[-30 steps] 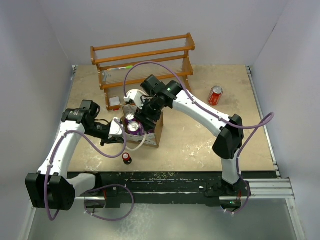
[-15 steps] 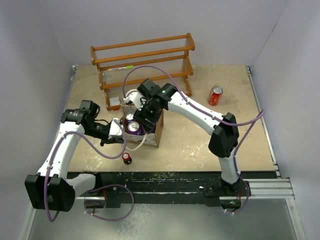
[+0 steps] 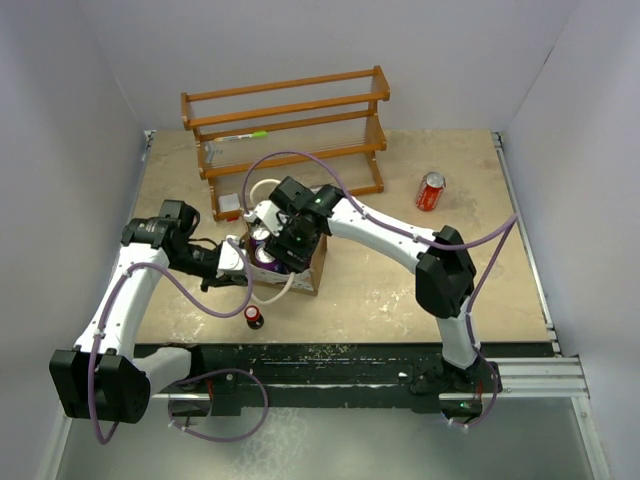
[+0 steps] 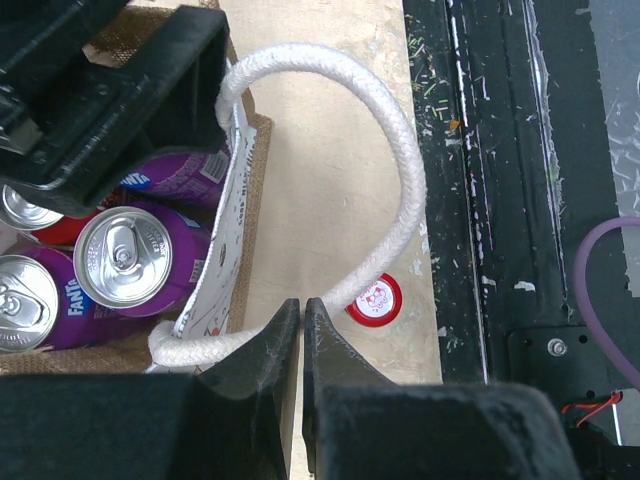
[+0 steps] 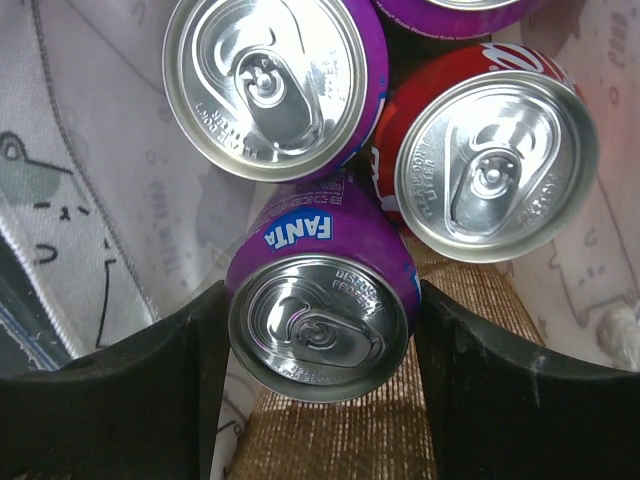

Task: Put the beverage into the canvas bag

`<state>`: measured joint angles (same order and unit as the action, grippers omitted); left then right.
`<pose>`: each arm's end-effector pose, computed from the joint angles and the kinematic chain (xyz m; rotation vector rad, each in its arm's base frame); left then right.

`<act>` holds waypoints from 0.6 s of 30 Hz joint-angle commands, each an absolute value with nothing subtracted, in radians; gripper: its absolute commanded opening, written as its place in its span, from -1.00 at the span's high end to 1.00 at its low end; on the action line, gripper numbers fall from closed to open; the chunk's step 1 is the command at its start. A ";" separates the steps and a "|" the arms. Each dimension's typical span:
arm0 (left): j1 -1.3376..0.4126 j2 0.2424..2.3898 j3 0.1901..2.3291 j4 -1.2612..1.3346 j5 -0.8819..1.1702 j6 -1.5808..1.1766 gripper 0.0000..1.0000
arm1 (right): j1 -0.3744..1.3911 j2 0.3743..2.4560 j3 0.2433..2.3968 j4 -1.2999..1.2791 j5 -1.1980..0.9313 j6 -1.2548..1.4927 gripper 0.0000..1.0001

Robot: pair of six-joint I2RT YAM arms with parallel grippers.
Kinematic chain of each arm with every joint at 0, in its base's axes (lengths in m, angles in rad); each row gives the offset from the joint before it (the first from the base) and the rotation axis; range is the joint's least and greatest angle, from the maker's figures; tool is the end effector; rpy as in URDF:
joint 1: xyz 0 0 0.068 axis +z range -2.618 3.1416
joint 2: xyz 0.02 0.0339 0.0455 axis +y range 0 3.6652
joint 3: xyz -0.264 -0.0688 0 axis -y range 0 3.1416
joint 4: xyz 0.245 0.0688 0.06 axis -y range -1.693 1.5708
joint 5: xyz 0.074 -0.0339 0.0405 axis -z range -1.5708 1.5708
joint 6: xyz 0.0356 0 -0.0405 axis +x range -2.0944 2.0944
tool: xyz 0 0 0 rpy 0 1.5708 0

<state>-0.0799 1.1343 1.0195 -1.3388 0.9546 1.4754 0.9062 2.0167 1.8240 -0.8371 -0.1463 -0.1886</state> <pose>0.1668 -0.0425 0.2904 1.6736 1.5997 -0.8299 0.2686 0.3512 0.2700 -1.4259 2.2359 0.4401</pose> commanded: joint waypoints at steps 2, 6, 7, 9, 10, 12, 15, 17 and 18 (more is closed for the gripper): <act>-0.084 1.124 1.062 -1.328 1.007 1.470 0.85 | 0.913 1.918 1.769 -0.732 -0.113 -0.167 0.93; -0.083 1.127 1.064 -1.322 1.011 1.465 0.85 | 0.914 1.911 1.728 -0.693 -0.103 -0.164 0.85; -0.084 1.127 1.063 -1.319 1.011 1.462 0.84 | 0.914 1.912 1.722 -0.688 -0.103 -0.164 0.83; -0.084 1.129 1.064 -1.315 1.013 1.460 0.84 | 0.914 1.918 1.717 -0.684 -0.105 -0.163 0.79; -0.083 1.129 1.063 -1.315 1.015 1.460 0.84 | 0.914 1.919 1.714 -0.685 -0.108 -0.163 0.78; -0.084 1.129 1.063 -1.312 1.016 1.457 0.83 | 0.915 1.922 1.707 -0.680 -0.114 -0.163 0.75; -0.084 1.131 1.064 -1.309 1.015 1.454 0.82 | 0.917 1.928 1.699 -0.678 -0.128 -0.165 0.70; -0.084 1.130 1.065 -1.306 1.015 1.454 0.82 | 0.919 1.931 1.693 -0.675 -0.131 -0.166 0.67; -0.084 1.131 1.065 -1.306 1.015 1.453 0.82 | 0.920 1.933 1.691 -0.673 -0.133 -0.168 0.65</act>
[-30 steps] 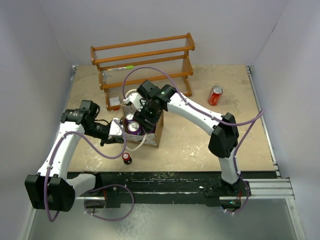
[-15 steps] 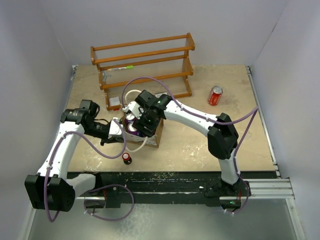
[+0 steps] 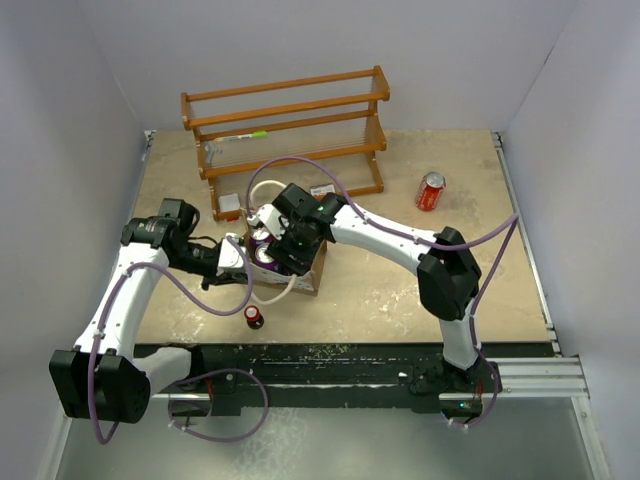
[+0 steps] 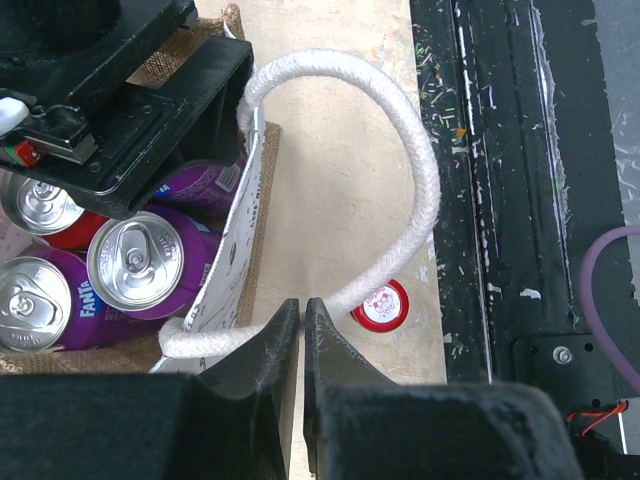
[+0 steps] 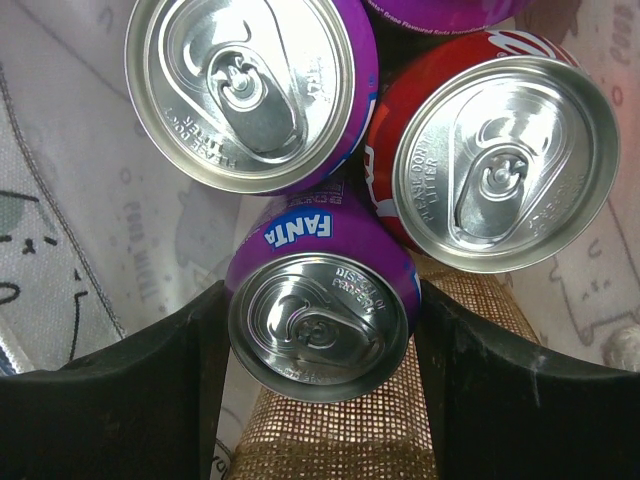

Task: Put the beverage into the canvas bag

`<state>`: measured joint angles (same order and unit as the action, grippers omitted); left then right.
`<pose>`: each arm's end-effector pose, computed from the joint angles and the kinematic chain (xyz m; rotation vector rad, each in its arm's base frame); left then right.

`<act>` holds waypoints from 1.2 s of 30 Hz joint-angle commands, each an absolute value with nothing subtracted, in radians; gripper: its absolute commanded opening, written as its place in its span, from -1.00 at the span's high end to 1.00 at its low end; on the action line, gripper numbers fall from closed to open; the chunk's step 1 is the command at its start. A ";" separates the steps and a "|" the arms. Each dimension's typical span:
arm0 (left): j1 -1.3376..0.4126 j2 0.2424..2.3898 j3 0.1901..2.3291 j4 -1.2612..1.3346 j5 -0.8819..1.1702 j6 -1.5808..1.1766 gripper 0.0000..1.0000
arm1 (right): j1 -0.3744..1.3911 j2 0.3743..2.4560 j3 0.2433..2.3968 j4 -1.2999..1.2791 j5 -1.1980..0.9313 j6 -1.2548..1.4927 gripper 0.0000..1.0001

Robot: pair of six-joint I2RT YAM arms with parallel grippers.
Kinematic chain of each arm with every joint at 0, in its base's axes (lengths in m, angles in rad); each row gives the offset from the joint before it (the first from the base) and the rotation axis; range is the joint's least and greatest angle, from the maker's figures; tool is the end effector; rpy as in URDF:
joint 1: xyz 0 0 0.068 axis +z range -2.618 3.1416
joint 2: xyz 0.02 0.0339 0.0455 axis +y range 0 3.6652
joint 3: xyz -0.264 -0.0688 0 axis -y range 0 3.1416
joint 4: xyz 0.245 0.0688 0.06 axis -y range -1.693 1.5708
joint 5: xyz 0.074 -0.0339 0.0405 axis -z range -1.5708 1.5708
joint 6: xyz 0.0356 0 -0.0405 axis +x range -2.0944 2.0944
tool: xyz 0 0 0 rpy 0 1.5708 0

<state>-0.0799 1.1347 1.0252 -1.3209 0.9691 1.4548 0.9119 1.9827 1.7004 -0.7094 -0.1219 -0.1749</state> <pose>0.1689 -0.0430 0.2924 1.6540 1.5924 -0.8311 0.2645 0.3486 0.2533 -1.3909 2.2108 0.4289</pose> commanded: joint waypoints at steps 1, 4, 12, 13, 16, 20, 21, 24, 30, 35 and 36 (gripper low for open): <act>-0.084 1.131 1.065 -1.305 1.014 1.453 0.82 | 0.921 1.935 1.689 -0.671 -0.134 -0.169 0.64; -0.084 1.128 1.069 -1.305 1.015 1.452 0.82 | 0.922 1.940 1.679 -0.665 -0.130 -0.174 0.60; -0.084 1.128 1.084 -1.311 1.022 1.448 0.81 | 0.923 1.945 1.690 -0.683 -0.130 -0.192 0.29; -0.083 1.129 1.087 -1.311 1.027 1.448 0.81 | 0.923 1.945 1.692 -0.689 -0.132 -0.194 0.26; -0.084 1.131 1.090 -1.311 1.034 1.447 0.81 | 0.923 1.945 1.699 -0.702 -0.140 -0.205 0.19; -0.084 1.133 1.092 -1.310 1.034 1.447 0.81 | 0.925 1.946 1.711 -0.721 -0.149 -0.215 0.10; -0.083 1.133 1.092 -1.310 1.034 1.447 0.81 | 0.925 1.945 1.713 -0.721 -0.148 -0.216 0.05; -0.084 1.132 1.098 -1.311 1.031 1.447 0.81 | 0.925 1.942 1.717 -0.722 -0.146 -0.215 -0.05; -0.084 1.129 1.098 -1.313 1.031 1.447 0.81 | 0.926 1.943 1.722 -0.722 -0.149 -0.216 -0.18; -0.084 1.127 1.098 -1.315 1.025 1.447 0.82 | 0.927 1.940 1.725 -0.726 -0.149 -0.220 -0.25; -0.084 1.127 1.098 -1.315 1.024 1.447 0.82 | 0.927 1.940 1.727 -0.728 -0.148 -0.222 -0.27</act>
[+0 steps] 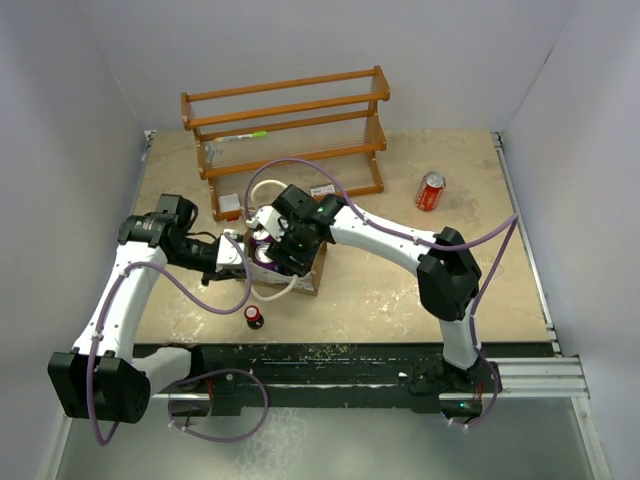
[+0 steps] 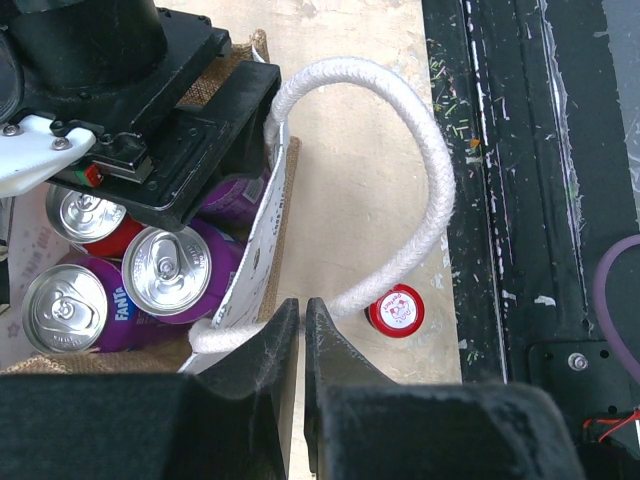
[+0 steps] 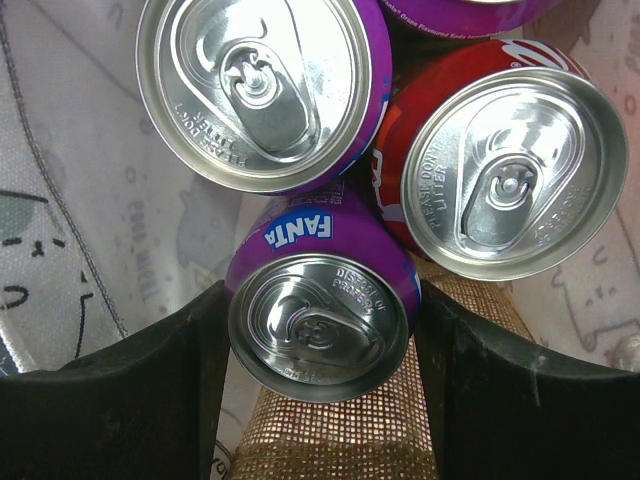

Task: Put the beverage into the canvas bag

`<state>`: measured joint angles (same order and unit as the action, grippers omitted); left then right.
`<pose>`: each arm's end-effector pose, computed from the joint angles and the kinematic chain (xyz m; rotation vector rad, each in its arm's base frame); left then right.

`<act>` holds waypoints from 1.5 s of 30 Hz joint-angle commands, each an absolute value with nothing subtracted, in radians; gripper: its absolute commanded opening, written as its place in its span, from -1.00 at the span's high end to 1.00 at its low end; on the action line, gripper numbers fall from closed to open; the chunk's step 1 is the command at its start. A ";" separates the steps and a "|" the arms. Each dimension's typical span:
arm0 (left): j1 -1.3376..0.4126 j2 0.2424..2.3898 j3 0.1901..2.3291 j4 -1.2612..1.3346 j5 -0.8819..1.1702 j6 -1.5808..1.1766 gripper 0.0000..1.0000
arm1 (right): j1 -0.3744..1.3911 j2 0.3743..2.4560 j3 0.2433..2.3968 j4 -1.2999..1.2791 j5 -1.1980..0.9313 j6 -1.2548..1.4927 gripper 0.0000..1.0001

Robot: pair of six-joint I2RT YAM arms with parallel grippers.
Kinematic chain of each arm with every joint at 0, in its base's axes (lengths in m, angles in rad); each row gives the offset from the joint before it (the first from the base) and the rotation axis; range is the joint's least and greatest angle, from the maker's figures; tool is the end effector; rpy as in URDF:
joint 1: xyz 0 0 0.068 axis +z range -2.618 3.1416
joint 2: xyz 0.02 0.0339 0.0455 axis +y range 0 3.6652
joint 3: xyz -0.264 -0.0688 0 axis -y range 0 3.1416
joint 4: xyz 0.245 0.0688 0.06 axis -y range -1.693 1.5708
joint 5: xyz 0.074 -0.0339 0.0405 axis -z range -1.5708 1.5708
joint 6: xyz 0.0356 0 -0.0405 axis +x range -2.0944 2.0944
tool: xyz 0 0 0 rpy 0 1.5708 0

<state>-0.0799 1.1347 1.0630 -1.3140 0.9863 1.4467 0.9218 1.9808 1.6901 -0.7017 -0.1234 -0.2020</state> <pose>0.1715 -0.0435 0.3030 1.6440 1.5552 -0.8095 0.2606 0.3507 0.2513 -1.4315 2.1836 0.4245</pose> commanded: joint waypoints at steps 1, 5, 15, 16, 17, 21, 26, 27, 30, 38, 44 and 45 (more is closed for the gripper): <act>-0.084 1.126 1.098 -1.316 1.024 1.447 0.82 | 0.927 1.939 1.728 -0.728 -0.148 -0.223 -0.28; -0.084 1.129 1.098 -1.312 1.023 1.447 0.82 | 0.927 1.933 1.733 -0.730 -0.145 -0.226 -0.35; -0.084 1.129 1.098 -1.306 1.022 1.447 0.82 | 0.927 1.920 1.741 -0.731 -0.150 -0.231 -0.52; -0.084 1.128 1.097 -1.306 1.022 1.447 0.82 | 0.927 1.920 1.743 -0.732 -0.152 -0.232 -0.53; -0.084 1.127 1.097 -1.305 1.022 1.446 0.82 | 0.927 1.920 1.745 -0.733 -0.152 -0.233 -0.56; -0.084 1.126 1.094 -1.307 1.019 1.445 0.83 | 0.927 1.912 1.758 -0.735 -0.155 -0.239 -0.58; -0.084 1.123 1.095 -1.304 1.019 1.445 0.83 | 0.927 1.881 1.781 -0.744 -0.194 -0.243 -0.57; -0.084 1.122 1.095 -1.304 1.021 1.444 0.83 | 0.926 1.872 1.784 -0.739 -0.197 -0.238 -0.57; -0.084 1.121 1.096 -1.299 1.028 1.441 0.83 | 0.925 1.837 1.797 -0.714 -0.186 -0.232 -0.57; -0.084 1.118 1.094 -1.294 1.039 1.436 0.83 | 0.913 1.728 1.790 -0.640 -0.132 -0.236 -0.57; -0.084 1.105 1.100 -1.302 1.036 1.429 0.83 | 0.850 1.644 1.750 -0.605 -0.131 -0.225 -0.57; -0.084 1.103 1.100 -1.303 1.039 1.427 0.81 | 0.830 1.629 1.739 -0.602 -0.135 -0.222 -0.57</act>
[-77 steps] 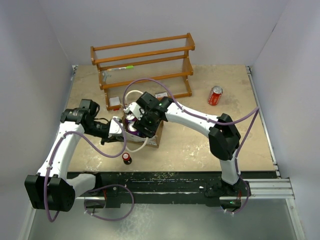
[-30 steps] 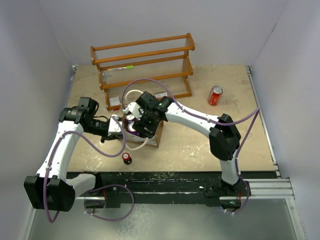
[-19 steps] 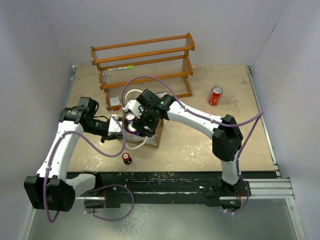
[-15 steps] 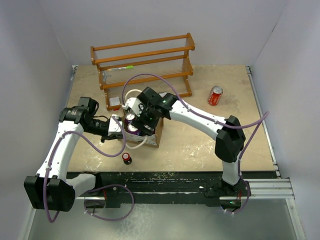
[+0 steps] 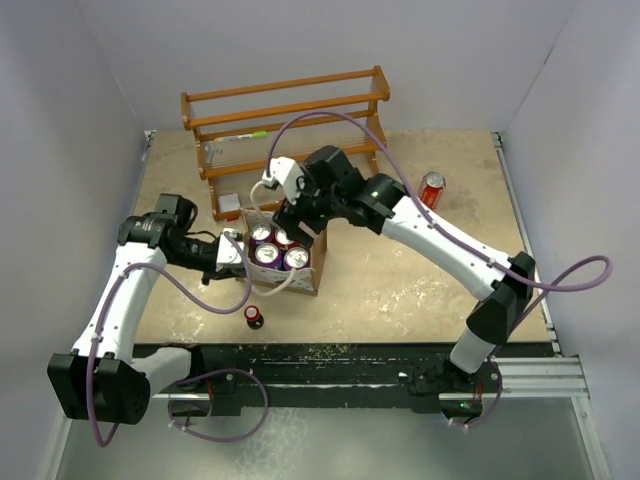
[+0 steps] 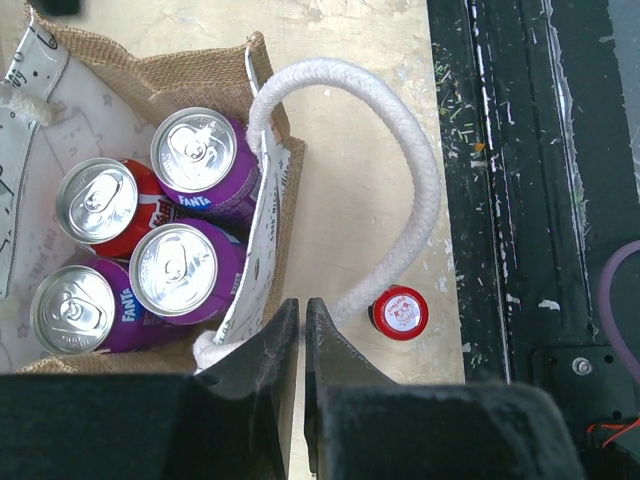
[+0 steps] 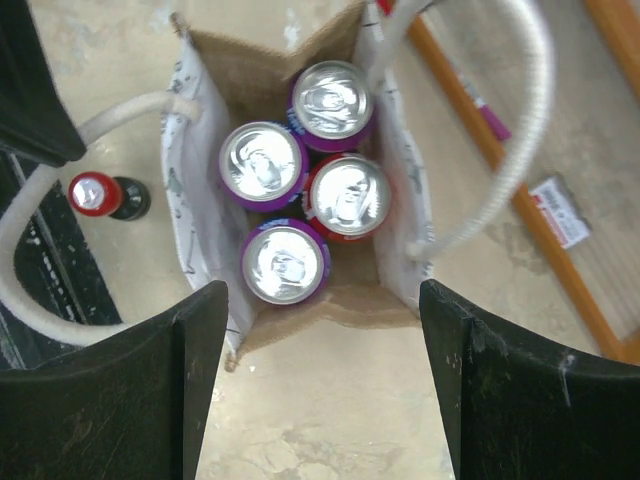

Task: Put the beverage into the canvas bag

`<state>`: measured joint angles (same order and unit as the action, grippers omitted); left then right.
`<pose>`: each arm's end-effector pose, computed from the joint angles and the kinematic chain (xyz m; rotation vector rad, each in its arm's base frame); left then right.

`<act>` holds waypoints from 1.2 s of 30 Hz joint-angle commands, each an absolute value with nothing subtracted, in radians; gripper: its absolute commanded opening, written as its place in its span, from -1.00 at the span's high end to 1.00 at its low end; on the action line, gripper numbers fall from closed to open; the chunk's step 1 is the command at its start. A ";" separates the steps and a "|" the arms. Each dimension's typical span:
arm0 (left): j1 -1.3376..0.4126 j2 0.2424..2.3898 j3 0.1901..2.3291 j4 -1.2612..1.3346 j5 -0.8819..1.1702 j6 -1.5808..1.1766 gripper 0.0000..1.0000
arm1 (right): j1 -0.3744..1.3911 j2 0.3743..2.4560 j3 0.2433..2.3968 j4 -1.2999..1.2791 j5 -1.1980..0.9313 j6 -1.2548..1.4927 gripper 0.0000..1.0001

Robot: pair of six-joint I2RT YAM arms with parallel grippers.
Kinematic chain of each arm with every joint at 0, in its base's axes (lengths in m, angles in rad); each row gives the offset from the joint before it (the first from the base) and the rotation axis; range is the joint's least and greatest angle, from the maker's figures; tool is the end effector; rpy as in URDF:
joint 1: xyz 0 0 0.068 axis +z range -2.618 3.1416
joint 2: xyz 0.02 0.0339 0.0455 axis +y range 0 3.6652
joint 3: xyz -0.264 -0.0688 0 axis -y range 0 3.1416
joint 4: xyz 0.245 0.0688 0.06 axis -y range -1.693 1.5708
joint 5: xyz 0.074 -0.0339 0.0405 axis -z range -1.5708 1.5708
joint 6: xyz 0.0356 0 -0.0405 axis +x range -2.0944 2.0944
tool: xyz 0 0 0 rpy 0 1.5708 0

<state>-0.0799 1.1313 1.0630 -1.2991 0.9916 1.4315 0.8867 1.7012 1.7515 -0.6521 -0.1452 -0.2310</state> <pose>0.1721 -0.0437 0.3040 1.6332 1.5521 -0.8057 0.2400 0.3024 0.3857 -1.2452 1.8315 0.5275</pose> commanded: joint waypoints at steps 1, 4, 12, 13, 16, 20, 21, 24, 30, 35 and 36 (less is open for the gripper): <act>-0.084 1.101 1.102 -1.302 1.044 1.420 0.76 | 0.808 1.614 1.731 -0.598 -0.145 -0.218 -0.56; -0.084 1.099 1.109 -1.306 1.066 1.390 0.54 | 0.708 1.559 1.696 -0.577 -0.171 -0.202 -0.57; -0.084 1.069 1.114 -1.300 1.080 1.350 0.02 | 0.423 1.363 1.538 -0.488 -0.212 -0.163 -0.59; -0.083 1.065 1.116 -1.282 1.083 1.321 0.00 | 0.391 1.348 1.520 -0.480 -0.208 -0.158 -0.60; -0.083 1.056 1.121 -1.246 1.106 1.255 -0.06 | 0.300 1.322 1.473 -0.462 -0.203 -0.138 -0.61; -0.083 1.050 1.123 -1.260 1.127 1.261 -0.16 | 0.199 1.312 1.432 -0.451 -0.232 -0.112 -0.61; -0.084 1.049 1.122 -1.276 1.129 1.278 -0.20 | 0.183 1.310 1.420 -0.447 -0.239 -0.107 -0.61; -0.084 1.048 1.130 -1.307 1.142 1.284 -0.28 | 0.157 1.295 1.387 -0.433 -0.257 -0.101 -0.61; -0.084 1.014 1.143 -1.158 1.205 1.020 -0.28 | 0.146 1.253 1.343 -0.412 -0.222 -0.110 -0.62; -0.085 0.991 1.115 -0.947 1.169 0.841 -0.34 | 0.138 1.207 1.298 -0.397 -0.186 -0.126 -0.64; -0.088 0.997 1.116 -0.927 1.169 0.830 -0.34 | 0.136 1.198 1.294 -0.397 -0.183 -0.129 -0.64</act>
<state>-0.0799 1.0027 1.1023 -1.1065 1.1301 0.9836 0.1478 1.2537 1.3056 -0.4561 -0.2153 -0.1204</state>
